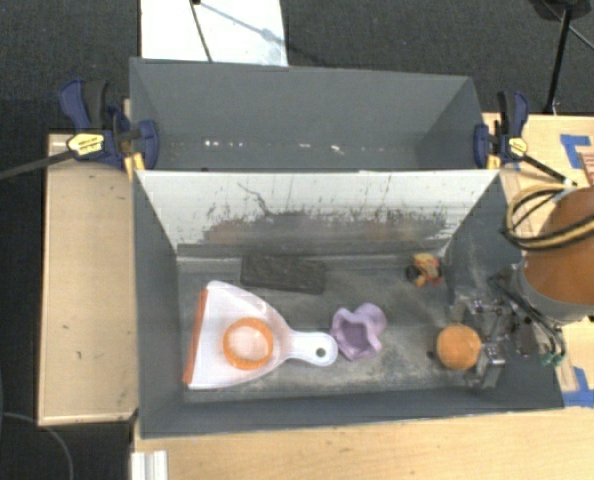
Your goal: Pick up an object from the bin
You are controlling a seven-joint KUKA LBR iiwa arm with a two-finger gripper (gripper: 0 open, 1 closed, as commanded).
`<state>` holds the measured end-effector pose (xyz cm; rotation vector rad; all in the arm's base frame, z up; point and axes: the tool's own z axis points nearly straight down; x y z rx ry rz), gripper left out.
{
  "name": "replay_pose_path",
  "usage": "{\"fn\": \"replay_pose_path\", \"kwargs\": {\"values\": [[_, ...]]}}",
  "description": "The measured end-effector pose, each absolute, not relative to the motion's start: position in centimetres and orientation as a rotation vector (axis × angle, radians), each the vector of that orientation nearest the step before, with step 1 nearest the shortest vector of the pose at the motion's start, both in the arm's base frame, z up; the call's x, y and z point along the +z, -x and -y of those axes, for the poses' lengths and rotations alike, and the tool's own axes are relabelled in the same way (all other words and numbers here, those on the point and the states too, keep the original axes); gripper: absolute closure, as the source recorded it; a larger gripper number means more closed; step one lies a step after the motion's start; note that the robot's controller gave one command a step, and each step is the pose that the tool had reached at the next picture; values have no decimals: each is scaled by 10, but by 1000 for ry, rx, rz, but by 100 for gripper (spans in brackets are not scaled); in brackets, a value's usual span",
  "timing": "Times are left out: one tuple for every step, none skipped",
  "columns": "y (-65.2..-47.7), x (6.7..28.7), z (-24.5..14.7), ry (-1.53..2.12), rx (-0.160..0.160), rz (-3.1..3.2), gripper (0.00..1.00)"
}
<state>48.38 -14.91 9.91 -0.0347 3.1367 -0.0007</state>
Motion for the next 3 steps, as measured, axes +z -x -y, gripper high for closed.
{"fn": "replay_pose_path", "kwargs": {"values": [[-488,70,145,106,0,-3139,100],[-488,70,145,109,0,-3139,100],[-528,204,146,107,-1,-3137,100]]}}
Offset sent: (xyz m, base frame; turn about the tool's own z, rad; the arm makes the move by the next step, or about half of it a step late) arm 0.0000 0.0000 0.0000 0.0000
